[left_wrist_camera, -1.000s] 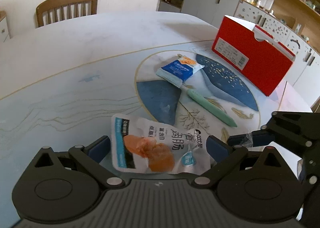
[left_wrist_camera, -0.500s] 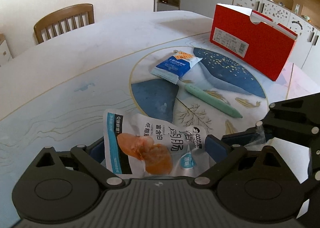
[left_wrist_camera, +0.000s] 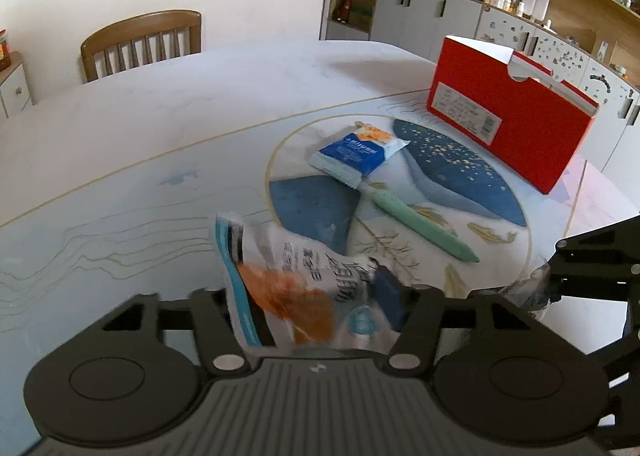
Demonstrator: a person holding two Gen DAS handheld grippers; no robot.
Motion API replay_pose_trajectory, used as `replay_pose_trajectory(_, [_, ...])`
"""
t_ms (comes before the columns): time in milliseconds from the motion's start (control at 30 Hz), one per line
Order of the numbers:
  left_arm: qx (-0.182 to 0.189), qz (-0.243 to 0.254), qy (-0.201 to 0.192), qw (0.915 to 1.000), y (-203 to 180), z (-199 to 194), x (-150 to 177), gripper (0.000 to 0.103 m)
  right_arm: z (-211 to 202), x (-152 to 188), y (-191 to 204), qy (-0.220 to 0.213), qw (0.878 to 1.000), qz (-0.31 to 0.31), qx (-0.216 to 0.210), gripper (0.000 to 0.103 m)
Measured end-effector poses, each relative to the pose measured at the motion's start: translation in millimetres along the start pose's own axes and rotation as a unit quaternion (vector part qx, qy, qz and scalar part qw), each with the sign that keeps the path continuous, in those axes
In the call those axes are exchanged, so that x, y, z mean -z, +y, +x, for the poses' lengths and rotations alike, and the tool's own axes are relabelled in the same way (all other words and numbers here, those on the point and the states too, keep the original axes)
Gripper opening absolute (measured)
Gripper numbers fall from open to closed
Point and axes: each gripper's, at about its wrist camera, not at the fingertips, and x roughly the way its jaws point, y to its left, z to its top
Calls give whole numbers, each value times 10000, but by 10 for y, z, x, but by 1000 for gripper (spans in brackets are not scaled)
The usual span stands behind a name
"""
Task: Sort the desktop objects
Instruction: 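Close the left tool on the sausage packet while the right tool grasps the black bundle, then carry the sausage packet and black bundle over the red shoebox with both tools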
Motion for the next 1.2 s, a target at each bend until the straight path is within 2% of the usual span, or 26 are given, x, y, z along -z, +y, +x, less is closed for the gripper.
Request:
replay_pose_trajectory(133, [78,-146,-1,9999,-4,-11,-13,50,-57,27,-64,14,10000,74,16,39])
replay_pose_trajectory(400, [104,-314,-7,9995,-25,-103,-53,44,-253,22,-204,-139,9996,203,135,39])
replay_pose_trajectory(800, [306,-565,-141,9978,-174,-366,-104,44,-634,-15,-564,-384,9976,475,340,38])
replay_pose_trajectory(1200, [556,-484,-376,9966,-624,-718,-375,44,-1047,-31,-936,-631,9942,786,371,38])
